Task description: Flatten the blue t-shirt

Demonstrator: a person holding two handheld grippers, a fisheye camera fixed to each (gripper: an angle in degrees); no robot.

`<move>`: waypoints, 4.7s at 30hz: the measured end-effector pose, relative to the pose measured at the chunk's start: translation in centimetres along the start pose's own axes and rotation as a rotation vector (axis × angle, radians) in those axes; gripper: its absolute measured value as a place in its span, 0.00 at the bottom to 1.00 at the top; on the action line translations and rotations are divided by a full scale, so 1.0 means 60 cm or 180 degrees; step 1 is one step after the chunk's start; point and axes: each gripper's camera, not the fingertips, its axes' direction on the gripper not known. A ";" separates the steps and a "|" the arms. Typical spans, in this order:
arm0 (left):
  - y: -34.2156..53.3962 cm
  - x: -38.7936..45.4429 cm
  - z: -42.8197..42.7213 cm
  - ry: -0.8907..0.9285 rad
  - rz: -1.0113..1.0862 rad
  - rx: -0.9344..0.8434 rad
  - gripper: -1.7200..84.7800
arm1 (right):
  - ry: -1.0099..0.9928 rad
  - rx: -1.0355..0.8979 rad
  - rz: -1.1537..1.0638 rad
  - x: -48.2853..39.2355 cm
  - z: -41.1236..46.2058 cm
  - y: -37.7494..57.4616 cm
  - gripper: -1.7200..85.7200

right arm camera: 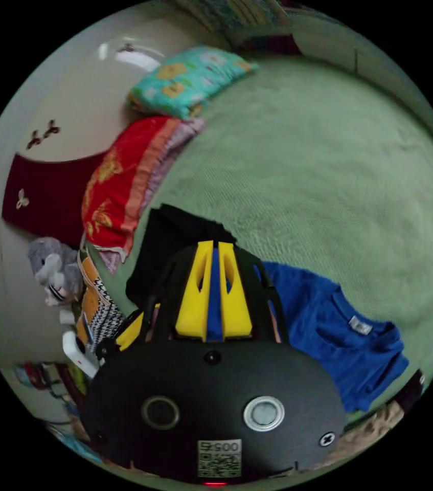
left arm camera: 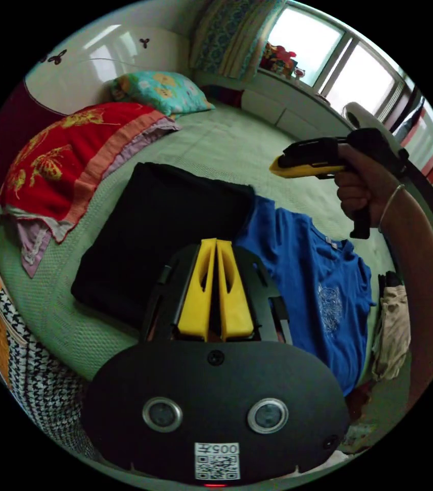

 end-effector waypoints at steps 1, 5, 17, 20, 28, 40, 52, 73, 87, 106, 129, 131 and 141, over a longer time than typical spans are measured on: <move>0.009 0.011 -0.003 0.0075 0.0062 0.0000 0.02 | -0.0029 0.0183 -0.0199 -0.013 -0.024 0.036 0.01; 0.046 0.058 -0.013 0.0029 0.0344 -0.0041 0.03 | 0.0153 0.0607 -0.0910 -0.041 -0.104 0.259 0.00; 0.270 0.275 -0.044 -0.0223 0.1196 -0.0637 0.11 | 0.1761 0.0550 0.0249 0.084 -0.214 1.041 0.07; 0.321 0.295 -0.051 -0.0412 0.1117 -0.0825 0.13 | 0.1610 0.0482 0.0648 0.103 -0.208 1.140 0.09; 0.423 0.339 -0.007 -0.0598 0.0831 -0.1429 0.16 | 0.1580 0.0160 0.1147 0.130 -0.152 1.288 0.09; 0.507 0.450 -0.033 -0.0804 0.0821 -0.1330 0.06 | 0.1609 0.0337 0.1103 0.111 -0.163 1.465 0.00; 0.597 0.522 -0.135 -0.0856 0.0750 -0.0605 0.02 | 0.1379 0.0588 0.1466 0.102 -0.193 1.621 0.01; 0.673 0.686 0.048 -0.0423 0.0767 -0.0916 0.01 | 0.1604 0.0293 0.1306 0.061 -0.066 1.514 0.01; 0.716 0.740 0.090 -0.0695 0.1053 -0.0757 0.01 | 0.1839 0.0377 0.1274 0.024 -0.005 1.497 0.01; 0.730 0.749 0.134 -0.0427 0.0921 -0.0789 0.01 | 0.1886 0.0509 0.1215 -0.021 0.036 1.456 0.01; 0.736 0.754 0.172 -0.0439 0.0944 -0.0780 0.01 | 0.1933 0.0531 0.1159 -0.056 0.068 1.406 0.01; 0.736 0.754 0.174 -0.0443 0.0947 -0.0779 0.01 | 0.1909 0.0538 0.1167 -0.057 0.069 1.402 0.01; 0.738 0.754 0.183 -0.0458 0.0962 -0.0776 0.01 | 0.1925 0.0543 0.1149 -0.067 0.076 1.390 0.01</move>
